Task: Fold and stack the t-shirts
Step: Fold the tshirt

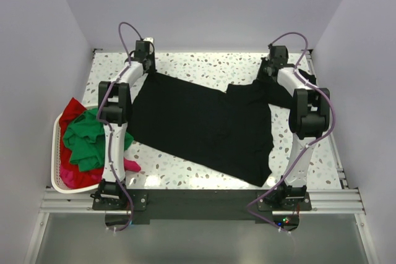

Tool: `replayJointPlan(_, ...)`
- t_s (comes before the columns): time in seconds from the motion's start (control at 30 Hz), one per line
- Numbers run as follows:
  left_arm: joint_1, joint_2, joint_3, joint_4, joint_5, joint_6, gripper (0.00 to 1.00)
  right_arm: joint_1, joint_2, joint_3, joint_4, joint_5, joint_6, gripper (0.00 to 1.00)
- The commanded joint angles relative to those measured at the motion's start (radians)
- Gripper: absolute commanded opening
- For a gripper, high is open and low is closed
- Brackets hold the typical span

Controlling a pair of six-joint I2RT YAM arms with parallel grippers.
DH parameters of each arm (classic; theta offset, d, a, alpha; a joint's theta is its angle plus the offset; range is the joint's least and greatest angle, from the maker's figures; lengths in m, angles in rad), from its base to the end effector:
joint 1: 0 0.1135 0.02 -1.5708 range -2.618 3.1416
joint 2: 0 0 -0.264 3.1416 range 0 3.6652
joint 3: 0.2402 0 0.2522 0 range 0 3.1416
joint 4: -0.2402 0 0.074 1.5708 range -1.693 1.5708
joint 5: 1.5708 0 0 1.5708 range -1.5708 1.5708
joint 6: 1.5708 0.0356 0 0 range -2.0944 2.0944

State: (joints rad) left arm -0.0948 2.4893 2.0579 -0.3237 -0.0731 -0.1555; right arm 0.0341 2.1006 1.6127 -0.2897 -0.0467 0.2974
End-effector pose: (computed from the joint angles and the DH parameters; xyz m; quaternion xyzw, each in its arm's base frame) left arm 0.5549 -0.0502 0.1508 -0.0423 0.9165 -0.0162 0.3975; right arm 0.4757 0.0179 0.2026 0.1121 0.9153 0.0850 0.3773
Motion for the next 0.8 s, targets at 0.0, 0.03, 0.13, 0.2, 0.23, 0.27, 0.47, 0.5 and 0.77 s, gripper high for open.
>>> replayJointPlan(0.0, 0.003, 0.005, -0.004, -0.012, -0.007, 0.01, 0.07, 0.001, -0.051, -0.007, 0.031, -0.013, 0.011, 0.0)
replayJointPlan(0.03, 0.003, 0.003, -0.004, -0.014, -0.008, 0.01, 0.04, 0.001, -0.056, -0.008, 0.029, -0.012, 0.016, 0.0)
replayJointPlan(0.13, 0.003, -0.009, -0.021, 0.0, -0.014, 0.008, 0.0, 0.001, -0.074, -0.011, 0.015, -0.007, 0.028, 0.0)
replayJointPlan(0.2, 0.003, -0.029, -0.047, 0.015, -0.019, -0.001, 0.0, 0.001, -0.088, -0.005, 0.008, 0.013, 0.032, 0.0)
replayJointPlan(0.23, 0.003, -0.038, -0.059, 0.04, -0.019, -0.004, 0.0, 0.001, -0.088, -0.001, 0.001, 0.021, 0.037, 0.0)
replayJointPlan(0.27, 0.001, -0.056, -0.073, 0.054, -0.019, -0.015, 0.0, 0.001, -0.091, 0.012, -0.008, 0.033, 0.037, 0.0)
replayJointPlan(0.47, 0.003, -0.128, -0.176, 0.202, 0.01, -0.065, 0.0, 0.0, -0.07, 0.084, -0.045, 0.044, 0.037, 0.0)
replayJointPlan(0.5, 0.004, -0.136, -0.192, 0.222, 0.025, -0.072, 0.0, -0.003, -0.065, 0.093, -0.048, 0.044, 0.037, 0.0)
replayJointPlan(0.77, 0.01, -0.147, -0.171, 0.373, 0.108, -0.131, 0.0, -0.023, -0.013, 0.214, -0.094, 0.044, 0.028, 0.0)
